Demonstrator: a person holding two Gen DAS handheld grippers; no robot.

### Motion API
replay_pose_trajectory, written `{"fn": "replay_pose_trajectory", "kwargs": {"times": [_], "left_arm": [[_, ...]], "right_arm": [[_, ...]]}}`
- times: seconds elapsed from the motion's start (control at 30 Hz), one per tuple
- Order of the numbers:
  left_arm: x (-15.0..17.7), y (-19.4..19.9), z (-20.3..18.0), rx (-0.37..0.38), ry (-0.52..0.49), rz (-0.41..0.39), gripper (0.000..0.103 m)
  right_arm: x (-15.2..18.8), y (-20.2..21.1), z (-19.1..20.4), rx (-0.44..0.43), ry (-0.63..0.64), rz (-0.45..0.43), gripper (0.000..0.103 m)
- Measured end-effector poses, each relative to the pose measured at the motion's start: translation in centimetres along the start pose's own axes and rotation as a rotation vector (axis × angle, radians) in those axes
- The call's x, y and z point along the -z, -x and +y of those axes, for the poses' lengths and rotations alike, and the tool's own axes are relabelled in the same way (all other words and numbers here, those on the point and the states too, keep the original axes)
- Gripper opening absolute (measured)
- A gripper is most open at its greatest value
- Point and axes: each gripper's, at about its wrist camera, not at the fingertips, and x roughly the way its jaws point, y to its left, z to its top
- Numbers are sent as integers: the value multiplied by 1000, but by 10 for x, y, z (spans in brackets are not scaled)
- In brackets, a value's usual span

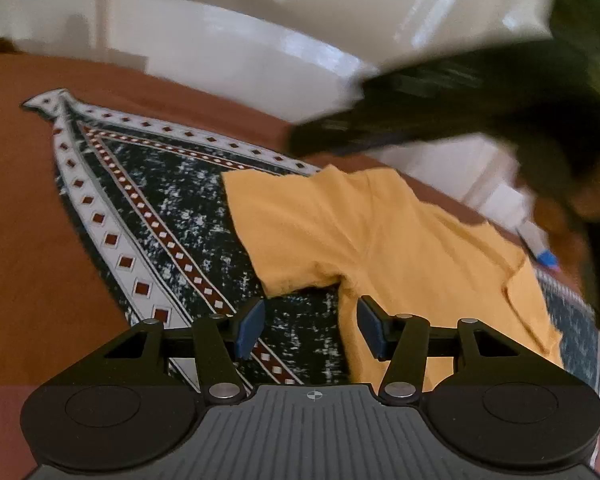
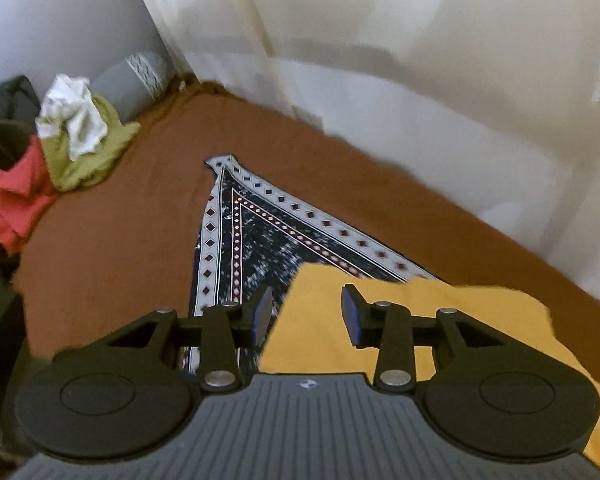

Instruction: Fold clothes

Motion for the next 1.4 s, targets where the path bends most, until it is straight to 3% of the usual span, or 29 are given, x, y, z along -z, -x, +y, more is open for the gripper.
{"fn": "replay_pose_trajectory", "kwargs": {"times": [0.27, 0.53, 0.67, 0.8, 1.0, 1.13, 1.23, 1.4], "left_arm": [[4, -7, 14, 53, 15, -11, 67], [5, -8, 18, 67, 39, -27, 68], [3, -7, 19, 64, 78, -32, 68], [-2, -7, 17, 71, 121, -39, 68], [-5, -9, 11, 42, 193, -64, 72], [-7, -6, 14, 13, 219, -83, 72], [-7, -7, 13, -4, 184, -75, 72], [-1, -11, 10, -2, 120, -44, 72]], "right_arm": [[-29, -72, 13, 40, 47, 144, 44], [-32, -105, 13, 80, 85, 251, 41], [-33, -101, 9, 76, 88, 254, 7], [-38, -77, 2, 53, 57, 193, 2], [-46, -41, -15, 24, -18, 93, 0], [-48, -35, -17, 22, -26, 96, 0], [-46, -49, -7, 16, -1, 141, 4], [-41, -84, 11, 45, 45, 211, 25]]}}
